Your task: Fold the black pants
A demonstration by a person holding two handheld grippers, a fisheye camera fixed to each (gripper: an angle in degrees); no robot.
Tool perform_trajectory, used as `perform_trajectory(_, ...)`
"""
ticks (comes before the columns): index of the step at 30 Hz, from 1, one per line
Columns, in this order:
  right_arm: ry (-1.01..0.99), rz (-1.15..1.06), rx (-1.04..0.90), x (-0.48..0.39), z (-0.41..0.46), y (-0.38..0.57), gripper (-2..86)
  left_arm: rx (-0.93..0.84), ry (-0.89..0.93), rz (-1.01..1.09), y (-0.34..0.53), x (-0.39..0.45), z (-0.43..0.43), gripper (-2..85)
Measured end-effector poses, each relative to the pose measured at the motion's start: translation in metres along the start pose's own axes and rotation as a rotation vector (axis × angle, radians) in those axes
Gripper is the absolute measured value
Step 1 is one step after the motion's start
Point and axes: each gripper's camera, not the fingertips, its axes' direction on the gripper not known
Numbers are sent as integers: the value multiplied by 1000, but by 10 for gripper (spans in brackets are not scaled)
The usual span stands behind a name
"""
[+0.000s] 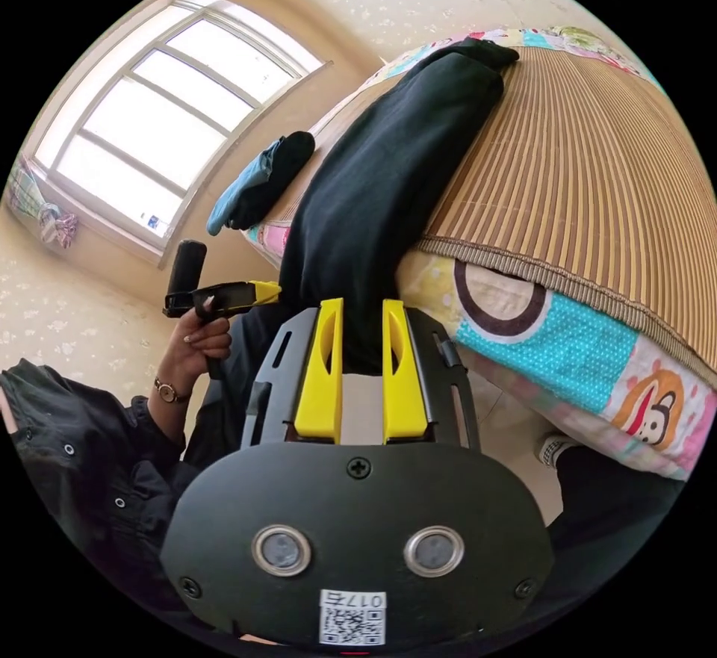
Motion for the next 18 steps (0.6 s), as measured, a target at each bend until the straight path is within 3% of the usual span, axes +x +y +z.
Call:
perform_trajectory(5, 11, -115, 75, -24, -44, 0, 28, 50, -3, 225, 12, 33, -18, 25)
perform_trajectory(7, 12, -115, 76, -23, -52, -2, 26, -5, -43, 192, 12, 31, -6, 24)
perform_trajectory(10, 83, -94, -78, -12, -24, -12, 30, -133, -263, 70, 9, 18, 21, 25)
perform_trajectory(12, 119, -69, -100, -5, -18, -16, 42, -59, -300, 91, 14, 22, 16, 40)
perform_trajectory(15, 59, -22, -5, 8, -41, -20, 73, 94, -209, 141, 16, 29, -1, 106)
perform_trajectory(18, 15, 28, 48, 32, -54, -31, 97, 131, -224, 159, 4, 26, 0, 122)
